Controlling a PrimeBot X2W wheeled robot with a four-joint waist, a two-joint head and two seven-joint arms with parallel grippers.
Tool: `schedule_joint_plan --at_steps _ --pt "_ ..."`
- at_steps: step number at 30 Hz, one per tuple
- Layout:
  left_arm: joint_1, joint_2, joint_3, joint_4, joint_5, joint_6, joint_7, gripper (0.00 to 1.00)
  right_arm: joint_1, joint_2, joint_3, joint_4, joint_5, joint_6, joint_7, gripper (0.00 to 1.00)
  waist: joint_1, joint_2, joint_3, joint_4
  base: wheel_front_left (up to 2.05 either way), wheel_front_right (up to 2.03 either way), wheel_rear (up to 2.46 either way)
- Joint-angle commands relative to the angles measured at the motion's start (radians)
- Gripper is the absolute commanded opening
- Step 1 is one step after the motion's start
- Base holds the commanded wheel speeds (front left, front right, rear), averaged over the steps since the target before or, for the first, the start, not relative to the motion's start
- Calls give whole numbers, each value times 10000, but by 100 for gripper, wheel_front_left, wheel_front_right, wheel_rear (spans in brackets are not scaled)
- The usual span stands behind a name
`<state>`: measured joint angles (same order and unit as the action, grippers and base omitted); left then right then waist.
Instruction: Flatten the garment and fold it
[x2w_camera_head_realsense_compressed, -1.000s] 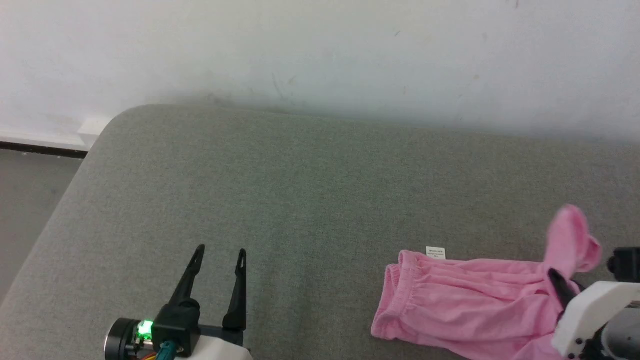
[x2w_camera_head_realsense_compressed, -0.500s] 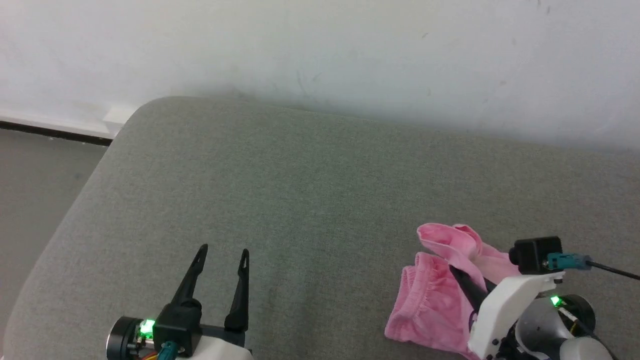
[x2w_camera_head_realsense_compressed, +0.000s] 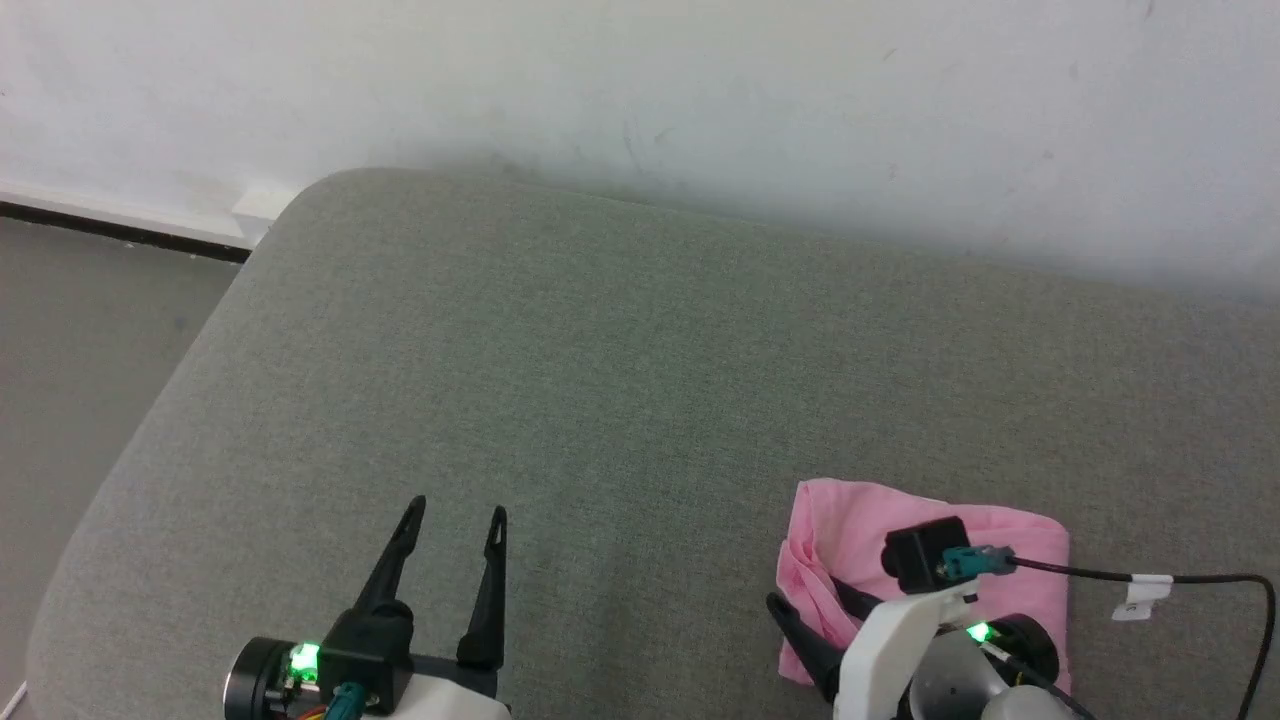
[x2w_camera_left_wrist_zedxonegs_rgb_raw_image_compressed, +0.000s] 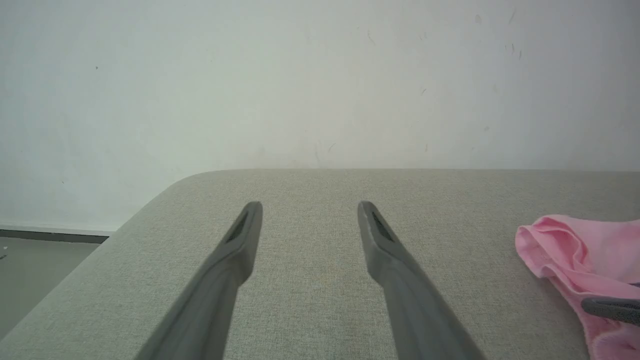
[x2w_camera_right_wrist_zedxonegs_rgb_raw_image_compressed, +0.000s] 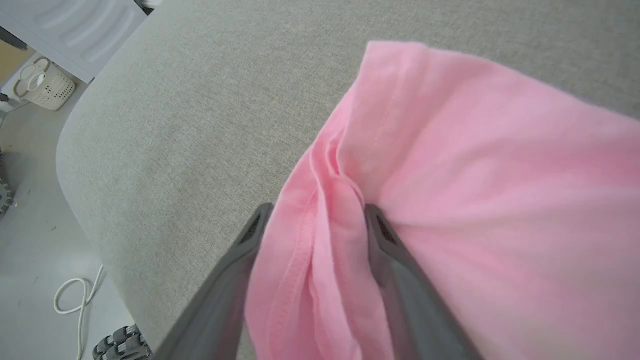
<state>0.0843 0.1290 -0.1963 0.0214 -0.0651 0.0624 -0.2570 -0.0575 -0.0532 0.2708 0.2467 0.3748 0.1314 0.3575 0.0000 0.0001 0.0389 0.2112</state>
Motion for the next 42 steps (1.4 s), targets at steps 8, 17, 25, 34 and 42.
schedule_joint_plan --at_steps 8,17,25,34,42 --pt "-37 -72 167 171 59 -96 -47 100 -731 -39 1618 -118 168 -7 -706 100 0 -1 -297 -318 0 0 0" --pt "63 -112 367 21 -15 -168 -47 100 -1918 -1911 1145 -1312 -827 -7 -2079 100 0 -1 -460 -920 0 0 0" --pt "-2 -220 606 -219 -193 -330 -47 100 -1765 -3186 -1189 -1584 -2718 -7 -3703 100 0 -1 -393 -1324 0 0 0" --pt "76 -345 630 -398 -133 -521 -47 100 297 -1962 -3554 -2633 -3402 -7 -5074 100 0 -1 -322 -1526 0 0 0" --pt "168 -450 570 -397 -91 -661 -47 100 1545 -590 -3975 -3265 -3599 -7 -5540 100 0 -1 -353 -1487 0 0 0"
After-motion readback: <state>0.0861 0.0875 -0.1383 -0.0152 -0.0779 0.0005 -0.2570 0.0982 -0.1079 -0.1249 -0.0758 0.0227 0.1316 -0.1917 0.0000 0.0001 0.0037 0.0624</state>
